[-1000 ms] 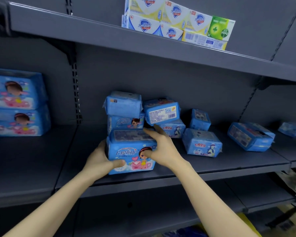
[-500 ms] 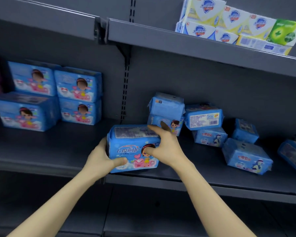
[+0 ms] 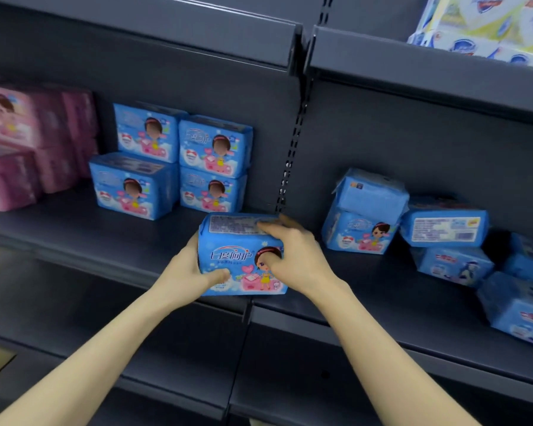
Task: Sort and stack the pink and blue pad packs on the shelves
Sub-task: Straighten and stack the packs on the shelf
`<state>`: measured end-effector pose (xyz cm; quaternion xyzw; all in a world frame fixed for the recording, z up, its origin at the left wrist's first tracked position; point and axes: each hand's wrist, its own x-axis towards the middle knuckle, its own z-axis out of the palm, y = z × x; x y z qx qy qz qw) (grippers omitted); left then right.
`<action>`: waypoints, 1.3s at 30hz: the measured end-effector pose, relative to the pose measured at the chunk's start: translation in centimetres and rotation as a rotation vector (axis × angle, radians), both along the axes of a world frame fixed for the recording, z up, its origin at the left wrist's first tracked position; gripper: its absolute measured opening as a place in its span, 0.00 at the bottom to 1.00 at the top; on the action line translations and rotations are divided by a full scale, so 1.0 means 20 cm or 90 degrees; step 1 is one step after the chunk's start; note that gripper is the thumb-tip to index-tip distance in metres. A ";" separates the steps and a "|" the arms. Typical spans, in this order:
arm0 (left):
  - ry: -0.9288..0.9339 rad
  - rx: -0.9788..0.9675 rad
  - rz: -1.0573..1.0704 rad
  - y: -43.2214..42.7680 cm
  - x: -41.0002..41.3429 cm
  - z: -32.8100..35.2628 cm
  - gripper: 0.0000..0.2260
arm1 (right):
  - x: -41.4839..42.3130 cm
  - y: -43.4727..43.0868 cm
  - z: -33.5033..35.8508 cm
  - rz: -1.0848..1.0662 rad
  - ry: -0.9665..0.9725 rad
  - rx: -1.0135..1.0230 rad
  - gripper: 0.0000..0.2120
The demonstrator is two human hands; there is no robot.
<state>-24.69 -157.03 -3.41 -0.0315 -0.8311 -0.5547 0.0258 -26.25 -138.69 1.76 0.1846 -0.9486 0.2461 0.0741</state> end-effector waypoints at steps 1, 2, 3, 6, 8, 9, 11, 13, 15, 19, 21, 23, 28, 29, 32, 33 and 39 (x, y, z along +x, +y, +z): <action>0.002 -0.008 0.000 -0.03 0.00 0.00 0.24 | -0.01 -0.02 0.00 0.003 -0.001 0.003 0.26; 0.002 -0.013 0.002 -0.05 -0.01 0.00 0.25 | -0.02 -0.05 0.00 0.006 -0.004 0.003 0.26; 0.002 -0.017 0.004 -0.08 -0.01 -0.01 0.26 | -0.02 -0.07 0.00 0.009 -0.008 0.000 0.26; 0.004 -0.030 0.007 -0.15 -0.03 -0.01 0.27 | -0.04 -0.13 -0.01 0.011 -0.015 -0.012 0.26; 0.004 -0.038 0.008 -0.18 -0.05 -0.01 0.27 | -0.06 -0.16 -0.01 0.012 -0.015 -0.014 0.26; 0.005 -0.042 0.009 -0.20 -0.07 -0.01 0.26 | -0.07 -0.18 -0.01 0.012 -0.014 -0.015 0.26; 0.007 -0.048 0.008 -0.23 -0.10 0.00 0.25 | -0.09 -0.21 0.00 0.012 -0.009 -0.020 0.25; 0.010 -0.048 0.003 -0.26 -0.13 0.00 0.24 | -0.11 -0.24 0.00 0.008 -0.005 -0.025 0.25; 0.013 -0.044 -0.005 -0.28 -0.16 0.01 0.24 | -0.14 -0.26 0.01 0.004 -0.001 -0.021 0.25; 0.028 -0.048 -0.018 -0.33 -0.23 0.02 0.23 | -0.20 -0.31 0.01 -0.006 0.007 -0.005 0.24; 0.026 -0.049 -0.027 -0.35 -0.27 0.03 0.23 | -0.23 -0.34 0.01 -0.013 0.009 -0.010 0.23; 0.025 -0.053 -0.039 -0.38 -0.31 0.04 0.24 | -0.27 -0.37 0.01 -0.017 0.012 -0.023 0.23; 0.024 -0.044 -0.058 -0.44 -0.41 0.04 0.24 | -0.35 -0.44 -0.01 -0.026 0.021 -0.047 0.23; 0.028 -0.042 -0.060 -0.45 -0.42 0.04 0.24 | -0.36 -0.45 -0.01 -0.027 0.023 -0.047 0.23; 0.031 -0.037 -0.071 -0.47 -0.48 0.03 0.25 | -0.41 -0.47 -0.02 -0.034 0.025 -0.042 0.23; 0.031 -0.036 -0.075 -0.48 -0.50 0.03 0.25 | -0.42 -0.47 -0.02 -0.037 0.027 -0.044 0.23; 0.020 -0.021 -0.084 -0.49 -0.60 0.01 0.27 | -0.49 -0.49 -0.03 -0.059 0.038 -0.037 0.23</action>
